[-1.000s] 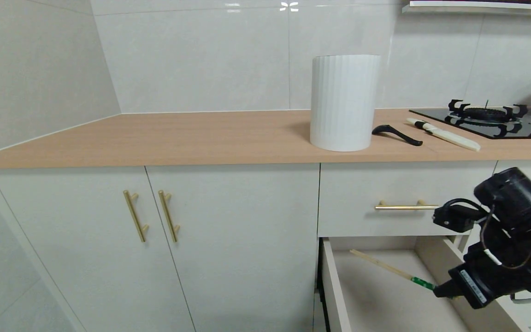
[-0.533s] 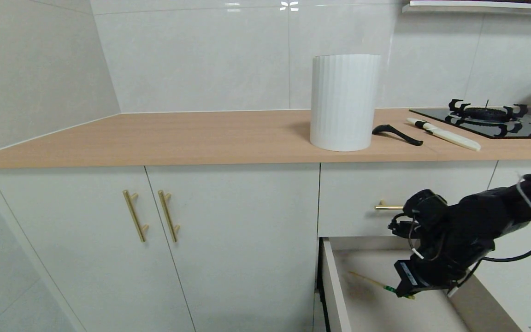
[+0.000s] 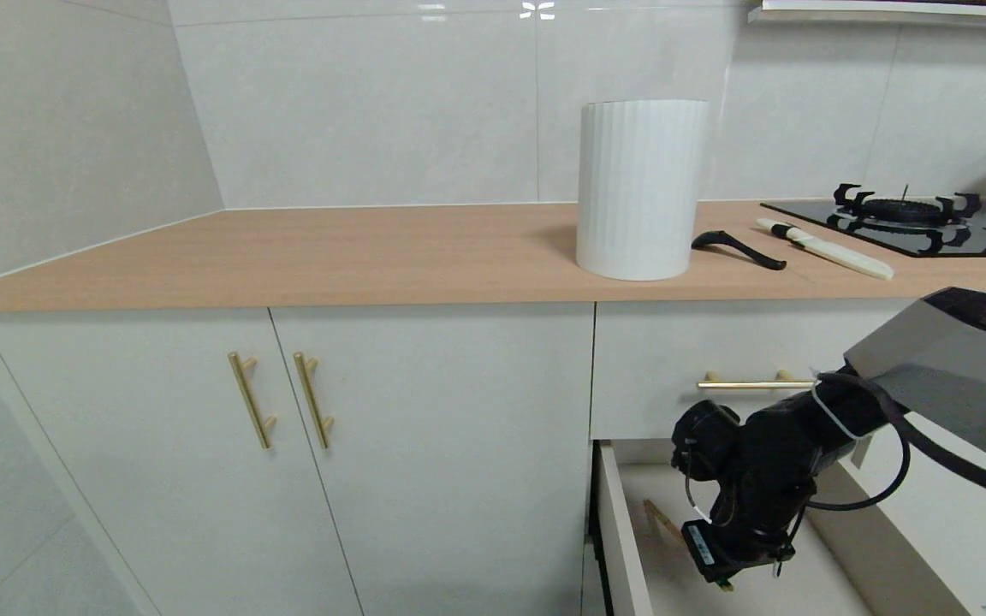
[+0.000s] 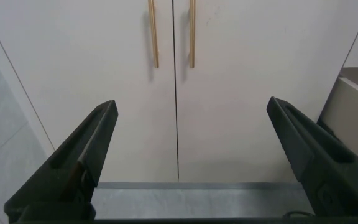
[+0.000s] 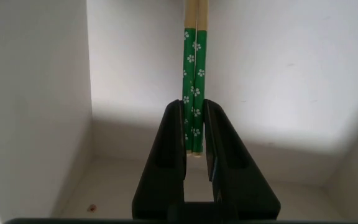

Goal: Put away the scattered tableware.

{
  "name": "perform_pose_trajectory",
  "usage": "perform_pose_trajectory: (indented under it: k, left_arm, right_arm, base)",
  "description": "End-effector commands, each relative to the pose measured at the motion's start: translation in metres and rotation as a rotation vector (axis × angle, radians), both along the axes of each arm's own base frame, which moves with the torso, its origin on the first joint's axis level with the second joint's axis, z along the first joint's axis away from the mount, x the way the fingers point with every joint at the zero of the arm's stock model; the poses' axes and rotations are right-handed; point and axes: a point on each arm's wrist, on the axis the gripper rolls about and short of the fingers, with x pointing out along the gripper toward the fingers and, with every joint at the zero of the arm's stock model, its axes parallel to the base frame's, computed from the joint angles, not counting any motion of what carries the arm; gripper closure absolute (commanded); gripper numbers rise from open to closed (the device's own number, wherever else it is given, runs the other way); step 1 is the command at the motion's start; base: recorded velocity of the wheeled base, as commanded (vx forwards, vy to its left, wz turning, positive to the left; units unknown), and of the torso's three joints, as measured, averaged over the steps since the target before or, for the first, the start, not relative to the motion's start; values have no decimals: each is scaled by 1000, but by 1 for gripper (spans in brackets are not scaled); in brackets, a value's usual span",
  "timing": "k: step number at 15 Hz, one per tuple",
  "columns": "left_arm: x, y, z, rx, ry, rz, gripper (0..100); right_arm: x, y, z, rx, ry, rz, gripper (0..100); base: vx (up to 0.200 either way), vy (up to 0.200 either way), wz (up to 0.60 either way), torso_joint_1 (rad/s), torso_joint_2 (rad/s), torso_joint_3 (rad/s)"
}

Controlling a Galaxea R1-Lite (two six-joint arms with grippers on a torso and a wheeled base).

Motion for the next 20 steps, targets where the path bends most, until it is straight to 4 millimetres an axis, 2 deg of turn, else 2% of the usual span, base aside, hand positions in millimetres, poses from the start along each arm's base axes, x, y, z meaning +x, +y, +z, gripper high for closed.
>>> perform_pose_trajectory:
  k: [1,10,11,20]
  left_arm:
    - [0,0,0,0,-1,1,0]
    - [0,0,0,0,-1,1,0]
    - [0,0,0,0,-1,-1,0]
    - [0,0,0,0,-1,1,0]
  right_arm:
    - [-2,1,-7,-9,16,5,100]
    - [-2,1,-7,-10,14,3,100]
    - [-3,1,-8,-11,17,3,0]
    - [-2,1,-2,0,2,-13,0]
  base:
    - [0,0,0,0,0,0]
    - [0,0,0,0,0,0]
    - [0,0,0,0,0,0]
    - [0,0,0,0,0,0]
